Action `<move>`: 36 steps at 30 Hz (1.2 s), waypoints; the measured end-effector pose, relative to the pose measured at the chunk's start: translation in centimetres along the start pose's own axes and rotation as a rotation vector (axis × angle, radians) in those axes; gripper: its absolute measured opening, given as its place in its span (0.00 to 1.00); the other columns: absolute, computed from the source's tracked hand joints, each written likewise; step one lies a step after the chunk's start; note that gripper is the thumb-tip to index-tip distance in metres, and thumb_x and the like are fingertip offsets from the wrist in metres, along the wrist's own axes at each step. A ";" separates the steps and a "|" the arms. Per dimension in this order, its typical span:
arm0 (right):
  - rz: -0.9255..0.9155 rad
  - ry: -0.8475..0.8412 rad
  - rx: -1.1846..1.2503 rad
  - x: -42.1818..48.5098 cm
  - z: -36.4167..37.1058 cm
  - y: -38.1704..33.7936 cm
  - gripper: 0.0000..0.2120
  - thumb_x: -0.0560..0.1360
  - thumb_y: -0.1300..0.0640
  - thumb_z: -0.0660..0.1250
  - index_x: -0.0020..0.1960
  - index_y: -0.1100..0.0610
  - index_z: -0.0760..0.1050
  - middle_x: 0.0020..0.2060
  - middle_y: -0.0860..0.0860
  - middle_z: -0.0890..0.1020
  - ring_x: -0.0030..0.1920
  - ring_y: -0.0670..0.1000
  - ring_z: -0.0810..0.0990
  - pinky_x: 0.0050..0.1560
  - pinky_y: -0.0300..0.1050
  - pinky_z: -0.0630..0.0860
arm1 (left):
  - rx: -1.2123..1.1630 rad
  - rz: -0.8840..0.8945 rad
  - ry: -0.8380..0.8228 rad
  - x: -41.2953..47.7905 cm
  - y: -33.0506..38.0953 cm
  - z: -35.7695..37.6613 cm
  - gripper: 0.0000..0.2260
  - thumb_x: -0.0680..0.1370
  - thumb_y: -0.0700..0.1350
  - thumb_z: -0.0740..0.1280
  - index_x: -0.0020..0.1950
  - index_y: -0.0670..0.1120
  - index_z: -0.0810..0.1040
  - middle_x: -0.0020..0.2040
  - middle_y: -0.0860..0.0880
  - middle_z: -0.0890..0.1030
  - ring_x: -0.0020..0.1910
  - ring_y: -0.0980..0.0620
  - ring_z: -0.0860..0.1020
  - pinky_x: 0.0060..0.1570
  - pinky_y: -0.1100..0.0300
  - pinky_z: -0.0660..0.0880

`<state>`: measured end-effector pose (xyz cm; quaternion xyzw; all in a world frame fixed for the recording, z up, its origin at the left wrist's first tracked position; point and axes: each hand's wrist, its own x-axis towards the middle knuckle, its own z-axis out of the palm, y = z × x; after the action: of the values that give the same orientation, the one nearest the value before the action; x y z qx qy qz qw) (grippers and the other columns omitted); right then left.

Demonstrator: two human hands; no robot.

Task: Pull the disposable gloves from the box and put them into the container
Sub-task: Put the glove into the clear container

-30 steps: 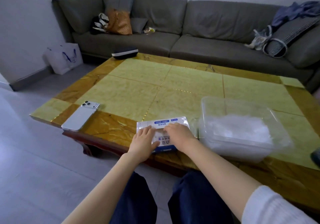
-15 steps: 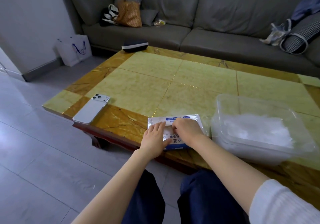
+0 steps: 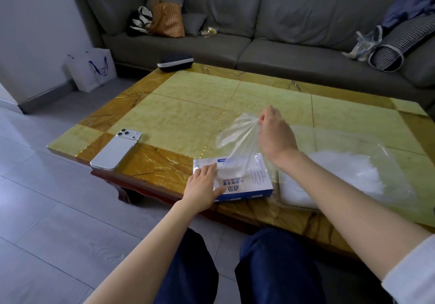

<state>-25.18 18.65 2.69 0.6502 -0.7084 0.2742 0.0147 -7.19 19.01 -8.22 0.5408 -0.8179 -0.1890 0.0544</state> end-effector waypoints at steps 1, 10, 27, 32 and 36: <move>0.001 0.029 -0.002 0.4 -0.8 0.2 0.05 0.80 0.67 0.54 0.52 0.61 0.67 0.45 0.54 0.70 0.38 0.53 0.73 0.36 0.43 0.69 | -0.004 -0.001 -0.005 0.0 0.0 0.0 0.32 0.79 0.56 0.61 0.77 0.46 0.50 0.75 0.48 0.58 0.73 0.47 0.57 0.70 0.53 0.58; -0.076 0.199 -0.054 0.4 -5.8 2.3 0.05 0.79 0.67 0.57 0.46 0.59 0.67 0.43 0.54 0.71 0.37 0.52 0.70 0.31 0.38 0.59 | -0.185 -0.004 -0.072 0.3 0.3 -2.5 0.28 0.79 0.47 0.63 0.76 0.45 0.55 0.74 0.46 0.61 0.71 0.46 0.63 0.67 0.53 0.64; -0.016 0.002 0.378 -2.6 -7.2 1.9 0.19 0.80 0.50 0.58 0.63 0.63 0.68 0.58 0.54 0.75 0.57 0.50 0.75 0.55 0.35 0.70 | -0.571 0.301 0.198 0.7 9.6 -12.8 0.04 0.76 0.40 0.68 0.48 0.43 0.80 0.42 0.54 0.81 0.40 0.63 0.79 0.51 0.64 0.76; 0.341 -0.479 0.823 -3.1 -6.2 3.9 0.56 0.60 0.24 0.49 0.74 0.62 0.57 0.68 0.57 0.70 0.68 0.56 0.69 0.70 0.51 0.64 | -0.837 0.288 0.076 -0.2 9.6 -12.9 0.09 0.75 0.40 0.68 0.55 0.48 0.76 0.45 0.49 0.82 0.45 0.59 0.80 0.55 0.62 0.76; 0.278 -0.516 1.033 -3.1 -5.7 4.5 0.40 0.62 0.33 0.62 0.63 0.61 0.73 0.55 0.50 0.80 0.57 0.48 0.78 0.65 0.46 0.69 | -0.973 0.321 -0.029 -0.5 8.9 -13.0 0.21 0.76 0.37 0.66 0.68 0.43 0.69 0.45 0.43 0.80 0.48 0.48 0.80 0.57 0.53 0.76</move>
<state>-30.83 23.78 4.70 0.5199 -0.5424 0.4158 -0.5125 -10.82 19.23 7.10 0.3180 -0.7086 -0.5445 0.3166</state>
